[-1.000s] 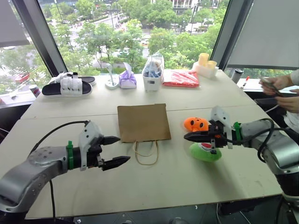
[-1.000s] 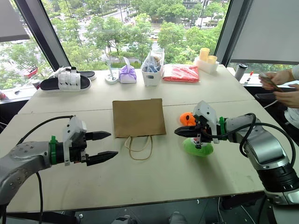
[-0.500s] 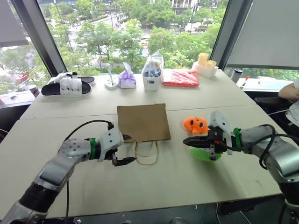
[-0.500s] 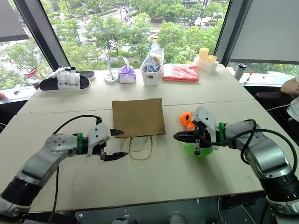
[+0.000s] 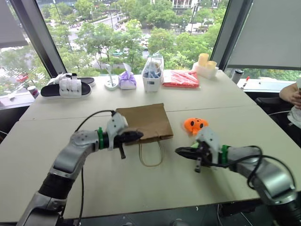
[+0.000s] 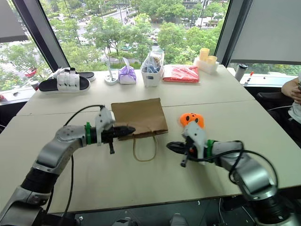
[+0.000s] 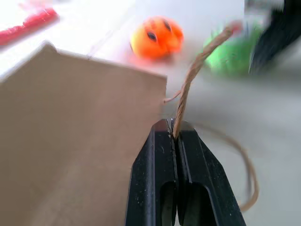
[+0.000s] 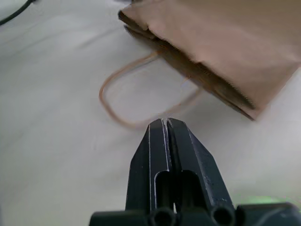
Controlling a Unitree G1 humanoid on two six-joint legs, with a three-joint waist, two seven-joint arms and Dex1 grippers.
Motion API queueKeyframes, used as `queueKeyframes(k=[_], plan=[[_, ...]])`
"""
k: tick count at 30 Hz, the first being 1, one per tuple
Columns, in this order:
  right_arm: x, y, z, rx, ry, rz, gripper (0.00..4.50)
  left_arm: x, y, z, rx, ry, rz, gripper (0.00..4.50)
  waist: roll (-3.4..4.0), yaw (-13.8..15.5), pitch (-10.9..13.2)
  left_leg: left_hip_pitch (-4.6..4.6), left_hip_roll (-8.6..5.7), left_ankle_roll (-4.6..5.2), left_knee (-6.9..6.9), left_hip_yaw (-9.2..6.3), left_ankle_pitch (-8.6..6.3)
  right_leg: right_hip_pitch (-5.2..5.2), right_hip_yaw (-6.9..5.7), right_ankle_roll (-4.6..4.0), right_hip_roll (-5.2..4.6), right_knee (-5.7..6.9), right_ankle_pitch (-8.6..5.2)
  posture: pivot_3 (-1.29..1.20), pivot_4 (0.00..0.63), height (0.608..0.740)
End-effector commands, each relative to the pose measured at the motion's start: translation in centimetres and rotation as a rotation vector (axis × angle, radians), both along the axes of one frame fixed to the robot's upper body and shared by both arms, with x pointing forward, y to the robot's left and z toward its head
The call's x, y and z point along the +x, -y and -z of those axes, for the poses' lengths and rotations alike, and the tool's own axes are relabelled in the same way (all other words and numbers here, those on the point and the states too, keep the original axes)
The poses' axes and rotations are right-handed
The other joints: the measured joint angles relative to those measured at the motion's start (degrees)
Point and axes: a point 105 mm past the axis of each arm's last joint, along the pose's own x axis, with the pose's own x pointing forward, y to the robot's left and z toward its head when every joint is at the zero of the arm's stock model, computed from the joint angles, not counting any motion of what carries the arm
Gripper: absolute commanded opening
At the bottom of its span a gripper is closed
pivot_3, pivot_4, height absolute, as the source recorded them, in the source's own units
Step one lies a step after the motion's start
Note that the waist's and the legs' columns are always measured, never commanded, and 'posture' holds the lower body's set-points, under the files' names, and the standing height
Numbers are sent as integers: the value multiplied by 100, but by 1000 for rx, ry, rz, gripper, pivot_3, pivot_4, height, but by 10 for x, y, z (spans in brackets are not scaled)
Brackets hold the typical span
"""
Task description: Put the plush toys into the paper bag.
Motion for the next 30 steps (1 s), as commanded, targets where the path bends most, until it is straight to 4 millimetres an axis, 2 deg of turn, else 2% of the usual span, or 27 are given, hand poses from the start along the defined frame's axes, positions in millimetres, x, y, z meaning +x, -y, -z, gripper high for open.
queueKeyframes(k=[1,6,8,11,14,18,21,25,30], plan=[[23,-22,1,44,64,102,0,-7,1,-28,-82,23,9,27,1,-13,-1,1,-1,-1,1,1,1,0,1,0,0,0,0,0,150,740],[57,-68,12,124,87,229,0,-19,4,-37,-135,-33,37,27,1,-25,-2,5,-1,-9,-4,-3,5,-5,2,-2,3,15,1,0,150,740],[63,-81,18,130,73,248,0,-22,4,-41,-150,-47,39,27,0,-25,-2,5,-2,-11,-6,-2,6,-10,4,-2,2,18,1,0,150,740],[76,-104,38,60,85,279,0,-21,2,-63,-250,-54,14,27,0,-9,-2,5,-4,-12,-6,-5,7,-10,4,-2,2,22,1,0,150,740],[80,-110,50,7,86,287,0,-12,-9,-92,-375,-33,-50,27,-2,-18,-3,5,-6,-15,-5,-7,9,-11,4,-3,2,24,2,0,150,740],[78,-113,52,-17,110,234,0,-6,-22,-125,-485,2,-100,27,-1,-41,-4,8,-6,-17,-7,-9,10,-10,3,-3,3,26,2,0,150,740],[78,-109,55,-29,109,220,0,-4,-30,-141,-519,40,-124,27,-1,-48,-4,10,-6,-18,-8,-8,10,-10,3,-3,5,29,2,0,150,740],[79,-106,52,-23,118,217,0,-7,-28,-133,-482,32,-122,27,-1,-55,-4,12,-6,-19,-8,-8,11,-10,3,-3,5,33,2,0,150,740],[75,-97,22,50,157,208,0,-15,-11,-83,-401,-69,-87,27,-1,-37,-4,14,-6,-19,-10,-7,11,-10,4,-3,4,36,1,0,150,740]])
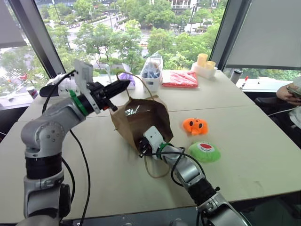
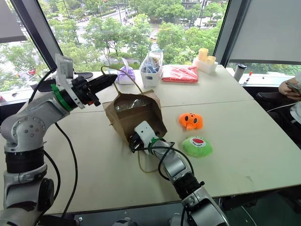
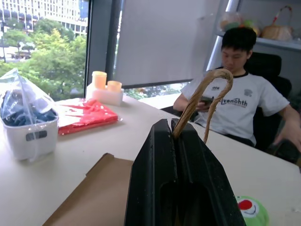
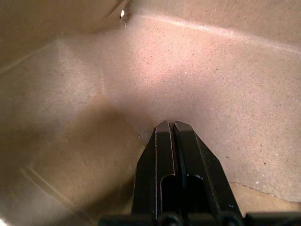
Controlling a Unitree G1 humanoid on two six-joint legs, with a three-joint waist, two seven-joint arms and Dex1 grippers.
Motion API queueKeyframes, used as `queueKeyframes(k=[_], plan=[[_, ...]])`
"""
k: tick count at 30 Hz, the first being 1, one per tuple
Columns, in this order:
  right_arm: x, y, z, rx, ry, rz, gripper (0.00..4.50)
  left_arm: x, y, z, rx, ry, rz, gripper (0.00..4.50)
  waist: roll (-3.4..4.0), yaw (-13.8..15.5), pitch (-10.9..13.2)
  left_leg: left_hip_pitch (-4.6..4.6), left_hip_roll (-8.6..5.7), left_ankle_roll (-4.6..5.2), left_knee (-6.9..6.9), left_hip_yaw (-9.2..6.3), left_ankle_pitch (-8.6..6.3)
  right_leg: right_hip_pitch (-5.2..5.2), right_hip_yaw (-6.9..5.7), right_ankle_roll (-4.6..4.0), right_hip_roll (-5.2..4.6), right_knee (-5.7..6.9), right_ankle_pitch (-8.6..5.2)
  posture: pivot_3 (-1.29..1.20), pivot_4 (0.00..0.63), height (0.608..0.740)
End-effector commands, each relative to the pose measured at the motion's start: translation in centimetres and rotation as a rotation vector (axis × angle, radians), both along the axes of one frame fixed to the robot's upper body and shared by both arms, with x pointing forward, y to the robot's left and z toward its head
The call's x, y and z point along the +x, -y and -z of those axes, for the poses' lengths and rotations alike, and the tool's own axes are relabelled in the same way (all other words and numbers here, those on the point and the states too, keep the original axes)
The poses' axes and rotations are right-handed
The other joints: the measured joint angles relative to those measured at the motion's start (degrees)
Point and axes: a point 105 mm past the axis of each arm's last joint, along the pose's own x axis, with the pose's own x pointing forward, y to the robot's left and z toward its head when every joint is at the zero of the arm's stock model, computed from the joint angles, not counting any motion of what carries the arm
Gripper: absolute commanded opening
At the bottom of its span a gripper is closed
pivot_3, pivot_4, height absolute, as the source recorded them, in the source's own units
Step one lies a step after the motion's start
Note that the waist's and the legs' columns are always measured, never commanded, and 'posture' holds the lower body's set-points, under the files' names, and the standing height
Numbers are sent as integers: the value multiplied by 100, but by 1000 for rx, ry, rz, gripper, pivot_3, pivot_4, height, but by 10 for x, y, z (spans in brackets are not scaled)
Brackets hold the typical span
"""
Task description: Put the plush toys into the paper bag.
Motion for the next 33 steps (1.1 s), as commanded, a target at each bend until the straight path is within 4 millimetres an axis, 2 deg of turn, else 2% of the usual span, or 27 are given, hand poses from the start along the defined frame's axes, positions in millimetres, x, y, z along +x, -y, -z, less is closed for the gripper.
queueKeyframes(k=[1,3,5,7,9,11,15,17,19,21,24,27,31,33], plan=[[-5,9,-31,56,62,-14,0,-11,13,19,35,-1,48,27,0,21,0,-2,0,0,0,0,0,-1,0,0,0,-1,0,0,150,740],[-16,18,-54,88,82,-50,0,-13,14,38,64,-35,54,27,1,22,1,-3,-1,0,2,0,0,-1,0,0,0,1,0,0,150,740],[-26,25,-66,95,85,-75,0,-15,14,47,82,-44,58,27,1,24,1,-3,0,-1,2,0,0,-2,0,-1,0,3,0,0,150,740],[-42,46,-81,75,88,-97,547,-16,14,50,88,-45,68,0,1,44,1,-3,0,0,2,0,0,-3,0,-1,1,5,-1,0,150,740],[-58,71,-89,29,74,-103,1355,-17,14,50,85,-45,79,0,0,77,0,-3,0,0,2,-3,0,1,-2,-1,0,3,-2,0,150,740],[-71,88,-91,-41,68,-112,2347,-17,13,50,87,-42,83,0,-1,77,-1,-7,-2,1,4,-4,0,8,-3,-1,-2,-11,-2,0,150,740],[-78,129,-88,-182,42,-3,4344,-18,11,50,97,-41,92,0,1,35,0,-2,4,4,1,7,-2,15,-4,0,0,-33,-2,0,150,740],[-82,150,-86,-270,11,40,4433,-18,10,48,106,-32,95,0,1,54,0,-1,4,4,1,9,-2,15,-4,0,0,-30,-2,0,150,740],[-84,160,-85,-278,-26,72,4433,-17,10,47,113,-25,93,0,-1,61,0,-4,3,5,4,10,-2,16,-4,0,-2,-34,-2,0,150,740],[-85,171,-72,-308,-82,94,4433,-14,10,44,110,-16,90,0,-2,67,-1,-4,4,5,6,12,-2,19,-3,0,-2,-36,-2,0,150,740],[-79,190,-50,-453,-87,136,4433,-14,11,42,123,1,100,0,-2,83,-1,-4,3,6,6,11,-3,20,-4,0,-3,-38,-2,0,150,740],[-70,199,-41,-454,-86,166,4433,-13,11,39,132,13,97,0,-2,70,-1,-6,2,6,9,16,-3,23,-2,1,-5,-47,-2,0,150,740],[-61,203,-40,-456,-62,187,4433,-10,7,36,135,21,80,0,-2,64,0,-5,3,6,8,14,-3,23,-3,1,-5,-46,-1,0,150,740],[-57,202,-43,-445,-45,185,3918,-9,6,35,135,26,72,0,-2,65,0,-5,3,6,8,15,-3,23,-2,1,-5,-46,-1,0,150,740]])
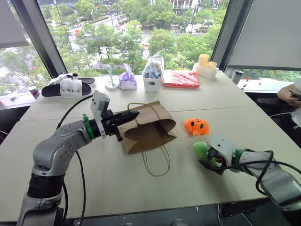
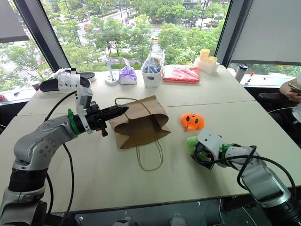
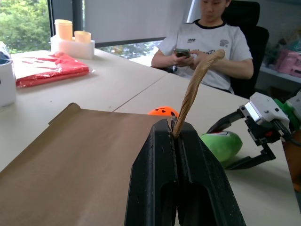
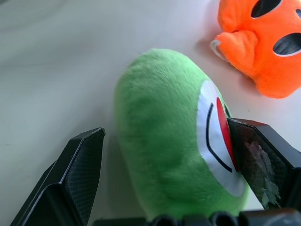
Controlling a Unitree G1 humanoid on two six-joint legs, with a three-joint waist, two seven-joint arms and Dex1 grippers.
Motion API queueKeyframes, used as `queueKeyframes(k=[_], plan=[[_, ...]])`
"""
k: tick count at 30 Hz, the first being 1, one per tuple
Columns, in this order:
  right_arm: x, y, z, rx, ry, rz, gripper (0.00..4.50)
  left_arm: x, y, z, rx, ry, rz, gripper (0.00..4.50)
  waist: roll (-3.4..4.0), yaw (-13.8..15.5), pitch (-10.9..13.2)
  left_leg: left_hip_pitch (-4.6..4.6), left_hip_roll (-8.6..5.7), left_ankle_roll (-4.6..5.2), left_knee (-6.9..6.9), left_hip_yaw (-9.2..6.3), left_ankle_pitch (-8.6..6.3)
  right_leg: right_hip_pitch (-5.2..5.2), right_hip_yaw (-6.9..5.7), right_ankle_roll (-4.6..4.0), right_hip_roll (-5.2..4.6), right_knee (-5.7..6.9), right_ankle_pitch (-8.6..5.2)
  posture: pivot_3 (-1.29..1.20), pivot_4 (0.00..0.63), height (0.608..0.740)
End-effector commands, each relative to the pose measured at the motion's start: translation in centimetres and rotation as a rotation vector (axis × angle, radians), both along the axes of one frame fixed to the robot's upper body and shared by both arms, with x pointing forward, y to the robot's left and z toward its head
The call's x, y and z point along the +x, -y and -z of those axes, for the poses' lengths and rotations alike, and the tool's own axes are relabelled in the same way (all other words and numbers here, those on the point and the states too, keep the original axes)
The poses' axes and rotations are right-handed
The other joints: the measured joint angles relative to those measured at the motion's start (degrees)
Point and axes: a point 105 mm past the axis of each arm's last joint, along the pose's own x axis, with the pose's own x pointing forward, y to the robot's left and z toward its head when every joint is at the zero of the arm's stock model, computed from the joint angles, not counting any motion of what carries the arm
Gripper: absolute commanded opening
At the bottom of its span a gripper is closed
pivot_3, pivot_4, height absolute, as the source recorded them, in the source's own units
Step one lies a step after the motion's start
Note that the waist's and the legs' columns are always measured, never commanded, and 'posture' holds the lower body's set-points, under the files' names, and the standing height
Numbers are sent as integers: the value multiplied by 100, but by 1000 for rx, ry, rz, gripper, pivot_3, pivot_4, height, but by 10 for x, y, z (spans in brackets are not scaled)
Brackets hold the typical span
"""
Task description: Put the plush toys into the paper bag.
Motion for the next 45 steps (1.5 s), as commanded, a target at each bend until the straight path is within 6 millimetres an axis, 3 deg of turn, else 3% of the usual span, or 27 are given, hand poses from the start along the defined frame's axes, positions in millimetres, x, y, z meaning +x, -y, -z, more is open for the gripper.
queueKeyframes(k=[1,6,8,9,13,16,25,29,32,36,41,45], plan=[[8,-3,-12,5,67,-14,3554,0,-4,-13,-2,58,-17,0,0,4,0,0,0,0,0,0,0,0,0,0,0,0,0,0,150,740],[8,-6,-15,28,68,-33,1163,1,-5,-14,0,62,-19,0,0,6,0,-1,0,0,0,-2,0,0,0,0,0,0,0,0,150,740],[-2,-26,-28,136,60,-131,229,2,-3,-16,-4,59,-13,0,0,8,0,-1,0,0,0,-2,0,0,0,0,0,0,0,0,150,740],[-7,-38,-35,184,60,-192,15,1,-2,-16,-8,56,-6,0,0,6,0,-2,0,0,0,-2,0,0,0,0,0,-1,0,0,150,740],[-20,-81,-58,345,73,-355,15,-2,5,-17,-4,43,42,0,-1,-23,0,0,2,0,-2,-5,0,0,-1,1,2,0,0,0,150,740],[-17,-109,-61,405,76,-403,15,-3,9,-18,-18,31,62,0,0,-13,0,2,3,0,-2,-6,0,0,-1,1,3,2,0,0,150,740],[36,-190,-40,441,198,-415,15,-17,16,-23,-44,-21,150,0,0,-22,0,1,0,-2,-3,-8,1,-8,-1,0,2,10,1,0,150,740],[58,-218,-38,475,283,-395,15,-21,16,-25,-63,-37,162,0,0,-41,0,1,-1,-4,-5,-8,2,-14,0,-1,2,18,1,0,150,740],[63,-234,-38,510,317,-403,15,-24,16,-24,-61,-44,166,0,0,-46,0,0,-1,-8,-10,-10,4,-21,0,-2,2,26,2,0,150,740],[61,-245,-38,542,322,-434,1824,-22,13,-21,-70,-54,137,0,0,-50,0,0,-1,-10,-12,-11,5,-23,0,-2,3,27,2,0,150,740],[60,-237,-41,546,332,-436,4370,-19,8,-20,-86,-58,109,0,0,-49,1,0,-2,-8,-12,-13,4,-23,0,-2,4,31,2,0,150,740],[50,-220,-47,527,304,-482,4449,-19,5,-19,-84,-60,97,0,1,-46,1,0,-2,-8,-12,-13,4,-23,0,-2,4,32,2,0,150,740]])
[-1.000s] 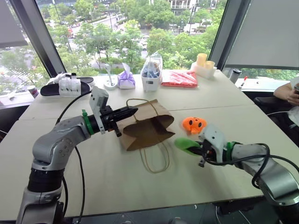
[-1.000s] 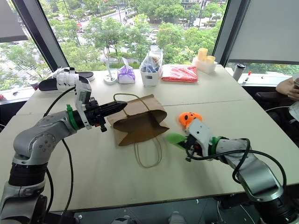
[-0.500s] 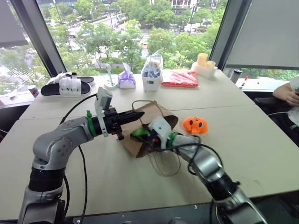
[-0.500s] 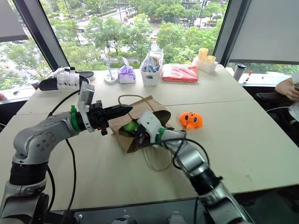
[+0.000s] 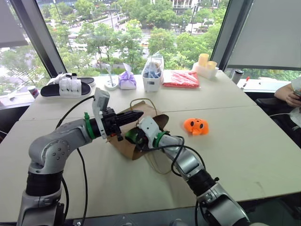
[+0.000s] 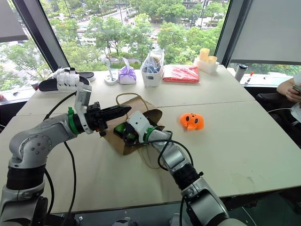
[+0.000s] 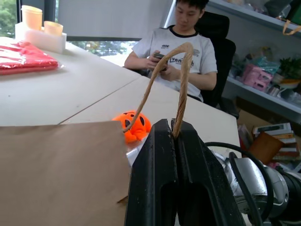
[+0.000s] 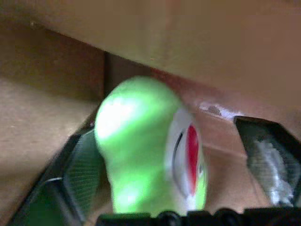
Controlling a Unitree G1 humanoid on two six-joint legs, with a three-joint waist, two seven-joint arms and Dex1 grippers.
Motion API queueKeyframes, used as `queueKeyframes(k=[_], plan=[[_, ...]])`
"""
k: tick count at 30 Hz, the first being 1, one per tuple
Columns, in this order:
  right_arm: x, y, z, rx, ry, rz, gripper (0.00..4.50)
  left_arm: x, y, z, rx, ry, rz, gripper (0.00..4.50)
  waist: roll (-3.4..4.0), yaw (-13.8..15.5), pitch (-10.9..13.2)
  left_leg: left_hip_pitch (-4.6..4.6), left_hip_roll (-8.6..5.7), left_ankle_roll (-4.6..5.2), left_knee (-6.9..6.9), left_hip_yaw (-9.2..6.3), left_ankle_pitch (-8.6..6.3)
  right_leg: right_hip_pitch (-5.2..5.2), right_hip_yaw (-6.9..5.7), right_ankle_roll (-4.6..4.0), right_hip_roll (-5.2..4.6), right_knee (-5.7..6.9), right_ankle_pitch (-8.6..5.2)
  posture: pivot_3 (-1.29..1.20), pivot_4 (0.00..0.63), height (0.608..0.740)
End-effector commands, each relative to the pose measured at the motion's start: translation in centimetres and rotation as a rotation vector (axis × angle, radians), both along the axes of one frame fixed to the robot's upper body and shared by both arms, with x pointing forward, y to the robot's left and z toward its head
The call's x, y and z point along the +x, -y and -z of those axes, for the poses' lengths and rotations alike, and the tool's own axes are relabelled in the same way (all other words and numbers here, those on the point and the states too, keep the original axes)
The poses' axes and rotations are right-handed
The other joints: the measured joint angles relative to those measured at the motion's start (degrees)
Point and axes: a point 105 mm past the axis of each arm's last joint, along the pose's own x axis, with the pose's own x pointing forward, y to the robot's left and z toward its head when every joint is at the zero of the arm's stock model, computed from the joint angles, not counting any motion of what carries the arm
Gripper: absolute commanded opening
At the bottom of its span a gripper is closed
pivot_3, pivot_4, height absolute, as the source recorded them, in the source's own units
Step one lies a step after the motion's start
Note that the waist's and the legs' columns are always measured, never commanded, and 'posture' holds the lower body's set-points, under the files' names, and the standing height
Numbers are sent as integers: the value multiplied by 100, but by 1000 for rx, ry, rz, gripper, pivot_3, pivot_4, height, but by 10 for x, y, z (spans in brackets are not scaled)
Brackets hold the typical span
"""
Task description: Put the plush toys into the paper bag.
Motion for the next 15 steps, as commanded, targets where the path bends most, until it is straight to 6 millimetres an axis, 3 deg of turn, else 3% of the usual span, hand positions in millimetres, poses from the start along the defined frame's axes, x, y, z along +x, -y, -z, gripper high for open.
queueKeyframes(k=[1,7,10,13,15], plan=[[-15,15,-28,30,35,-66,4449,-5,-5,-10,-10,51,-14,0,1,7,0,0,0,0,0,0,0,0,0,0,0,0,0,0,150,740],[-48,83,-65,1,-17,-106,4449,-7,-9,-4,18,40,-15,0,1,37,1,-4,0,2,1,-1,-1,2,-1,0,0,-4,0,0,150,740],[-53,110,-78,17,-57,-67,4449,-8,-10,-2,20,37,-13,0,1,32,1,-4,1,4,2,0,-2,6,-1,0,0,-10,-1,0,150,740],[-37,145,-78,-4,-57,81,4449,-9,-9,-1,24,36,-6,0,1,15,0,1,4,5,1,4,-2,8,-1,0,1,-10,-1,0,150,740],[-16,167,-64,-57,-59,207,4449,-10,-8,-1,24,36,0,0,0,17,0,2,4,5,1,6,-2,9,-1,0,1,-10,-1,0,150,740]])
